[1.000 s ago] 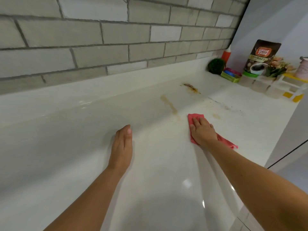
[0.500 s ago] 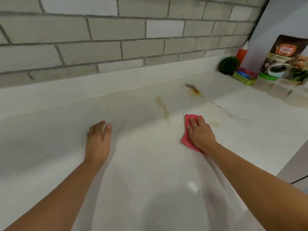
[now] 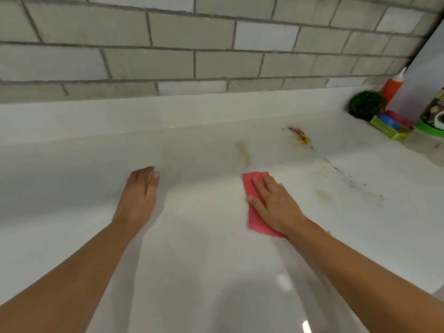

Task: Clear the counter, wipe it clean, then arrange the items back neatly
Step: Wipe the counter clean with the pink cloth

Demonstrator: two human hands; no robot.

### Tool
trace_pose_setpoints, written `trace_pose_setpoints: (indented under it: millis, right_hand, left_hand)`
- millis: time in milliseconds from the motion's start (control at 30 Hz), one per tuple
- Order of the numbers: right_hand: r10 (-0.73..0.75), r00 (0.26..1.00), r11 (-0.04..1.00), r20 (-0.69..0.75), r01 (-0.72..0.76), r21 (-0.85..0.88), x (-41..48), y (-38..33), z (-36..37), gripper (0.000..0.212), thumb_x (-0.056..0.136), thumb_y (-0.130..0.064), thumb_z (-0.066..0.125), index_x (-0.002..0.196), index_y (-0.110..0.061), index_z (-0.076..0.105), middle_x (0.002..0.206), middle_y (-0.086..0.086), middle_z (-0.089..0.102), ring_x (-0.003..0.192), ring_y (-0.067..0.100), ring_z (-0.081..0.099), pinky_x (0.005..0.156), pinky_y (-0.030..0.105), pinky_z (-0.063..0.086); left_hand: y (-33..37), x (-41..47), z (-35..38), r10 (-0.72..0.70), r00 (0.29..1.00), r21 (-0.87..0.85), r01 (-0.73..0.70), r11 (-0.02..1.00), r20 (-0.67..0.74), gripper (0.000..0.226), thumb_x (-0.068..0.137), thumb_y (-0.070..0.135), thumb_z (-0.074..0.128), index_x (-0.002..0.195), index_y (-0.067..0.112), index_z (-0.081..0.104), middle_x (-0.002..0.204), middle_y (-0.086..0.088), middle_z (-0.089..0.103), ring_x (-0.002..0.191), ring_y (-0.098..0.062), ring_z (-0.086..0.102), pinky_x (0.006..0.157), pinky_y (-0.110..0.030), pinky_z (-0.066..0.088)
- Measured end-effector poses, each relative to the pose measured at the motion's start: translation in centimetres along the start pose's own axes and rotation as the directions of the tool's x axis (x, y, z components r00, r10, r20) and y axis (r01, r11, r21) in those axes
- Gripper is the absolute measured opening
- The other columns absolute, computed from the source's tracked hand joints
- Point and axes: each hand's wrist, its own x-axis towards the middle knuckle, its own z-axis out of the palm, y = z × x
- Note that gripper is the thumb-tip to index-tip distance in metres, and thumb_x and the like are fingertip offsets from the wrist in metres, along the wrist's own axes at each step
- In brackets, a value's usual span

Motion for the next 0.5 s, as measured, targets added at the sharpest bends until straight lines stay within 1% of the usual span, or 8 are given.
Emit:
trace_pose_setpoints:
  millis: [67,133,167,200,267,367,433,500]
  right_hand:
    - [0.139,0.99,0.99,-0.012,-0.14,-0.031,5.4,1.9,-0.6,0.065,0.098,-0.05,0.02,0.15,-0.012,0.013,0.158,0.013,0.008,0.146,0.024,0.004,0.118,0.038,0.005]
    - [0.243,0.97,0.969,-0.014,-0.243,-0.045,9.3,1.7,-0.3,0.067,0.098,-0.05,0.019,0.149,-0.007,0.013,0.156,0.018,0.01,0.146,0.029,0.005,0.118,0.041,0.007]
    - [0.251,0.968,0.967,-0.015,-0.251,-0.045,10.3,0.7,-0.1,0.07,0.097,-0.053,0.019,0.149,-0.006,0.013,0.156,0.019,0.011,0.146,0.03,0.006,0.118,0.042,0.007]
    - [0.223,0.975,0.974,-0.01,-0.223,-0.039,10.5,-0.7,0.2,0.074,0.095,-0.056,0.018,0.149,-0.005,0.012,0.156,0.019,0.011,0.146,0.03,0.005,0.118,0.042,0.007]
    - [0.091,0.996,0.996,0.015,-0.091,-0.026,8.4,-4.2,1.0,0.082,0.091,-0.064,0.016,0.149,-0.006,0.011,0.156,0.018,0.009,0.146,0.028,0.003,0.118,0.04,0.004]
    - [-0.154,0.988,0.988,0.027,0.153,0.029,1.1,-7.8,1.2,0.104,0.07,-0.078,-0.006,0.15,-0.012,0.008,0.158,0.012,0.001,0.147,0.021,-0.004,0.117,0.031,-0.004]
    - [-0.201,0.978,0.978,0.054,0.197,0.066,-1.0,-7.3,1.1,0.104,0.065,-0.072,-0.012,0.15,-0.016,0.007,0.159,0.007,-0.001,0.147,0.017,-0.005,0.114,0.026,-0.006]
    - [-0.136,0.991,0.99,0.009,0.135,0.049,1.0,-5.2,1.1,0.096,0.077,-0.073,-0.009,0.15,-0.014,0.01,0.159,0.008,0.004,0.147,0.018,0.001,0.117,0.028,0.001]
  left_hand:
    - [-0.2,0.1,0.1,-0.006,1.0,0.002,0.006,1.0,-0.006,0.061,0.096,0.05,0.018,0.131,0.009,0.047,0.133,-0.015,0.047,0.127,-0.03,0.039,0.109,-0.042,0.03]
    - [-0.4,0.1,0.2,-0.011,1.0,0.008,0.011,1.0,-0.003,0.066,0.094,0.055,0.016,0.128,0.008,0.048,0.131,-0.015,0.049,0.126,-0.029,0.04,0.108,-0.042,0.032]
    - [-0.3,0.0,0.1,-0.006,1.0,0.011,0.006,1.0,0.0,0.069,0.093,0.057,0.015,0.127,0.007,0.048,0.129,-0.015,0.05,0.125,-0.028,0.04,0.107,-0.042,0.032]
    - [-0.3,0.0,0.2,0.0,1.0,0.016,0.0,1.0,0.004,0.069,0.093,0.057,0.015,0.127,0.007,0.048,0.129,-0.014,0.05,0.125,-0.028,0.04,0.107,-0.04,0.032]
    - [0.0,0.0,0.1,-0.017,1.0,0.019,0.017,1.0,0.011,0.058,0.097,0.047,0.021,0.132,0.008,0.046,0.134,-0.014,0.047,0.128,-0.028,0.039,0.109,-0.038,0.03]
    - [0.6,-0.2,0.0,-0.022,1.0,0.017,0.022,1.0,-0.003,0.051,0.097,0.037,0.024,0.134,0.008,0.045,0.136,-0.016,0.044,0.129,-0.031,0.038,0.111,-0.039,0.027]
    - [0.6,-0.3,0.0,-0.026,1.0,0.017,0.026,1.0,-0.006,0.049,0.098,0.034,0.025,0.134,0.007,0.045,0.136,-0.016,0.044,0.129,-0.031,0.039,0.11,-0.038,0.027]
    - [0.5,-0.2,-0.1,-0.026,1.0,0.016,0.026,1.0,-0.007,0.049,0.098,0.034,0.024,0.133,0.007,0.045,0.136,-0.016,0.045,0.128,-0.031,0.039,0.109,-0.037,0.027]
